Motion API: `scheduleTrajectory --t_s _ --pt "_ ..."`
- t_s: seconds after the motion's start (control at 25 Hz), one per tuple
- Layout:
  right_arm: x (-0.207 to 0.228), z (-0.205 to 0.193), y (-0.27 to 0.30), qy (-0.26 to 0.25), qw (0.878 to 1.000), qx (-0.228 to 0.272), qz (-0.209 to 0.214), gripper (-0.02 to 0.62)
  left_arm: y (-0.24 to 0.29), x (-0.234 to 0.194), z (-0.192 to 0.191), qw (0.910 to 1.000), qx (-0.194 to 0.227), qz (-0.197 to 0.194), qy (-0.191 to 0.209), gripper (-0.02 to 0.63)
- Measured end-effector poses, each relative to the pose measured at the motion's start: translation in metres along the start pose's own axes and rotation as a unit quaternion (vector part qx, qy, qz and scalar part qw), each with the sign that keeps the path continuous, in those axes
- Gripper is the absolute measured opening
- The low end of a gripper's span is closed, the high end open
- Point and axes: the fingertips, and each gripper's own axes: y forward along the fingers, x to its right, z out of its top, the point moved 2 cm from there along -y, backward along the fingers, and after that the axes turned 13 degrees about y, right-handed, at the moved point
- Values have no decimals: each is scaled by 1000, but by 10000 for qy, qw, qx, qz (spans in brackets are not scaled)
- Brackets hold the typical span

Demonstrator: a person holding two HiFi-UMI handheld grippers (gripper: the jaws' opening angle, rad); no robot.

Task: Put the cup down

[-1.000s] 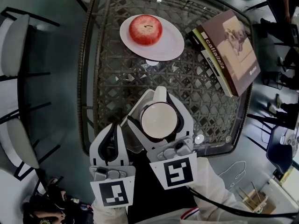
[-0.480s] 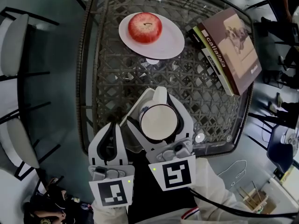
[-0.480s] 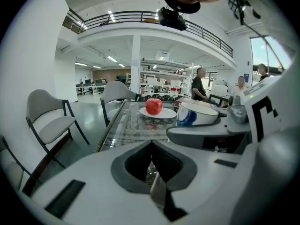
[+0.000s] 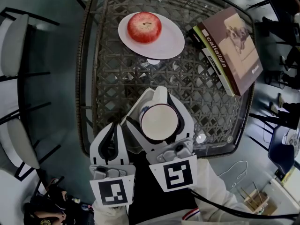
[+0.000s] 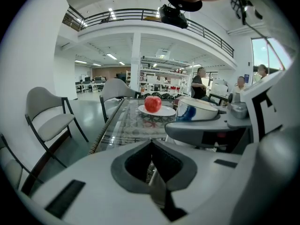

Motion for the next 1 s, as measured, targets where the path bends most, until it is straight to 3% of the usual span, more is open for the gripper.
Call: scheduleTrajectory --t_s 0.52,1.0 --pt "0 -10 -2 52 9995 -301 17 419 0 4 0 10000 -10 -18 18 11" --pt "1 -6 -9 160 9997 -164 -58 420 -8 4 -1 10000 3 -13 35 11"
